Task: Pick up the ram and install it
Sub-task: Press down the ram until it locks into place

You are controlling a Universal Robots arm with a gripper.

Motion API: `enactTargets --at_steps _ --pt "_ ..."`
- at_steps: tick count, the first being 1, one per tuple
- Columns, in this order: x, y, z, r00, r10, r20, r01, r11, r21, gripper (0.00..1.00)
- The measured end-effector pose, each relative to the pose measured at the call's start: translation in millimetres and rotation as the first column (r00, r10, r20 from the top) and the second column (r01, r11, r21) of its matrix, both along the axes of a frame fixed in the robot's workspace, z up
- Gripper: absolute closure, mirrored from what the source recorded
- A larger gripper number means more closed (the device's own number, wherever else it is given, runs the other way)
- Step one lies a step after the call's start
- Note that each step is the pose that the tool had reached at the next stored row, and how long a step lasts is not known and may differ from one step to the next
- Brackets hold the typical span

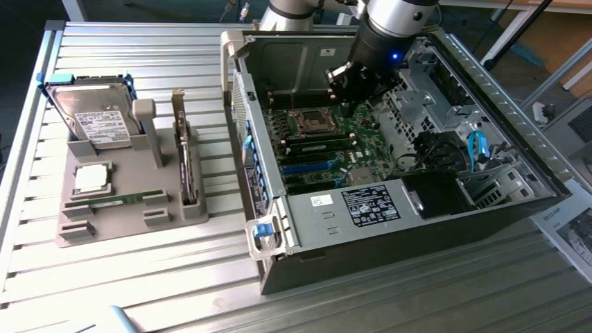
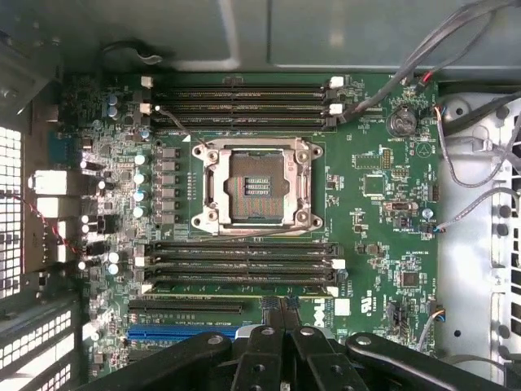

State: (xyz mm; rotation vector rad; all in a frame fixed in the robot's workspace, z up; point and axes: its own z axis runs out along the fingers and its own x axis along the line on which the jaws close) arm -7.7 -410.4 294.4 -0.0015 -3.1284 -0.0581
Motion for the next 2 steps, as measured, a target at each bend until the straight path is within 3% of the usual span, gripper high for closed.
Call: enactTargets --at_steps 2 --pt "0.0 0.0 0.0 1.0 0.0 0.0 0.0 1.0 0.0 0.89"
